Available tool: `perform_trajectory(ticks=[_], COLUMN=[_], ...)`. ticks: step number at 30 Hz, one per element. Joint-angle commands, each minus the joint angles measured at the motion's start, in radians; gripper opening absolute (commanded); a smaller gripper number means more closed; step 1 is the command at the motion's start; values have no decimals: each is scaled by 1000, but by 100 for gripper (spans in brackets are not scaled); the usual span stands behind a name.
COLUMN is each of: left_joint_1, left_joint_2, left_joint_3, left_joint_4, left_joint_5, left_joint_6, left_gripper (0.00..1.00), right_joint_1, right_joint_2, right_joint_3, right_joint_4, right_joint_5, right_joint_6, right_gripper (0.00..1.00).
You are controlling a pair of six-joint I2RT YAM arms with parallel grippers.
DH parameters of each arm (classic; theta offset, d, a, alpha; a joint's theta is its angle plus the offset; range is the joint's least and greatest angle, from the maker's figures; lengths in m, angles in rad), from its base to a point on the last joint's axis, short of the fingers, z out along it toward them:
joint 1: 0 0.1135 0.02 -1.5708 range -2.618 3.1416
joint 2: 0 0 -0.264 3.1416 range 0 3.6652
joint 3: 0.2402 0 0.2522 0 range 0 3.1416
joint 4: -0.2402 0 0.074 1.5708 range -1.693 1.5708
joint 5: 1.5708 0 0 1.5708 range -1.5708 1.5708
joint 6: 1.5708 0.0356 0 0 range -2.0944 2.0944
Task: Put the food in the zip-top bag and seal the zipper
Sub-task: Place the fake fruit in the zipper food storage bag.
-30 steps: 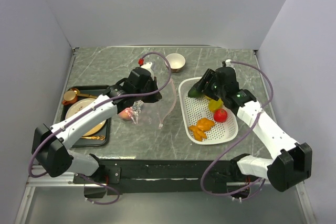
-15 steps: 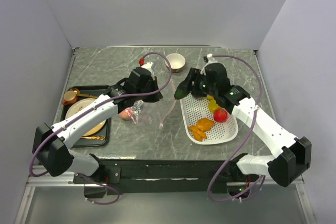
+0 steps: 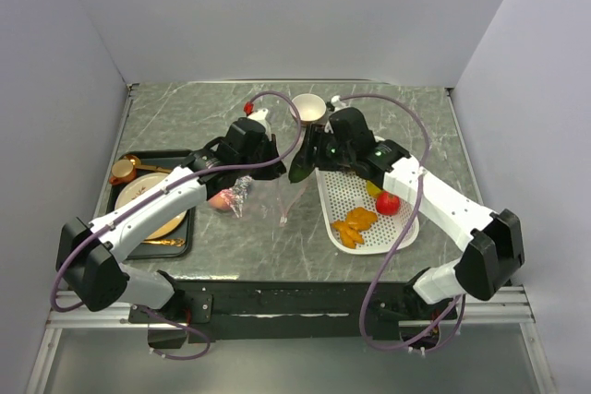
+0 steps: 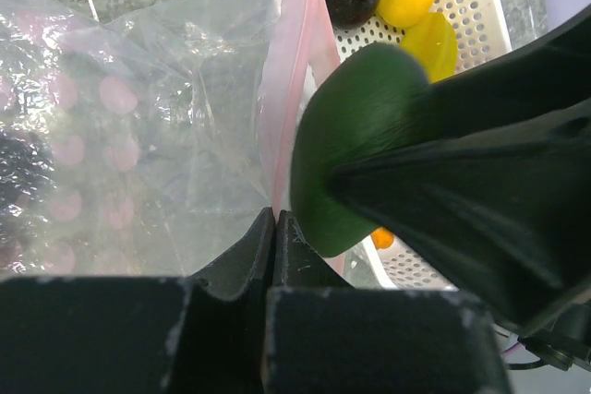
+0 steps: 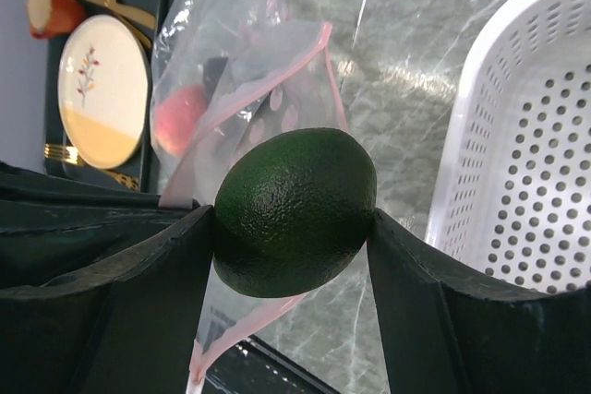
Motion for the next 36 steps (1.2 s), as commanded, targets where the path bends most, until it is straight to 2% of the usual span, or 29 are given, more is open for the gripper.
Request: perform_trajectory(ticks=[1,5,8,12,14,15,18,21,22,25,31,33,34,35,36], left_joint_1=[-1,-1,-1,-1,-1,-1,-1,-1,-1,1,-1,-1,-1,-1,-1], left_joint_2=[-40,-39,-42,-46,-48,-48,-54,-49,-51,-49,-48,-46,-46,-46,-55], left_joint_3=[21,35,35,32,29,27,23,23,23,18,15,16,16,16,15], left_joint_4=[40,25,23,26,26,26,31,29,29,34,35,35,34,37,43], left_joint_5=[20,17,17,17,17,17,17,17,17,17,17,17,19,16,17], left_joint_6=[-1,8,8,3,3,2,2,3,3,2,2,3,5,6,8], left_gripper=[1,1,1,1,1,1,1,1,1,1,1,1,1,1,1], right_joint_1=[28,42,50,51,50,51,48,43,43,19,-38,-61,-81,-91,-110], right_joint_2=[29,54,68,73,45,33,-7,-35,-45,-98,-73,-55,-88,-117,-153], right_joint_3=[76,91,110,121,101,95,76,81,76,21,10,15,-13,-109,-169], right_joint_4=[-5,-4,-19,-50,-45,-42,-37,-82,-91,-76,-238,-371,-384,-349,-312], right_joint_5=[5,0,14,64,84,132,202,279,352,409,508,500,490,461,378], right_joint_6=[-17,-17,-23,-27,-21,-17,-11,28,49,118,195,253,299,318,331], right_gripper=[50,54,63,81,86,95,100,100,100,100,100,100,100,100,100])
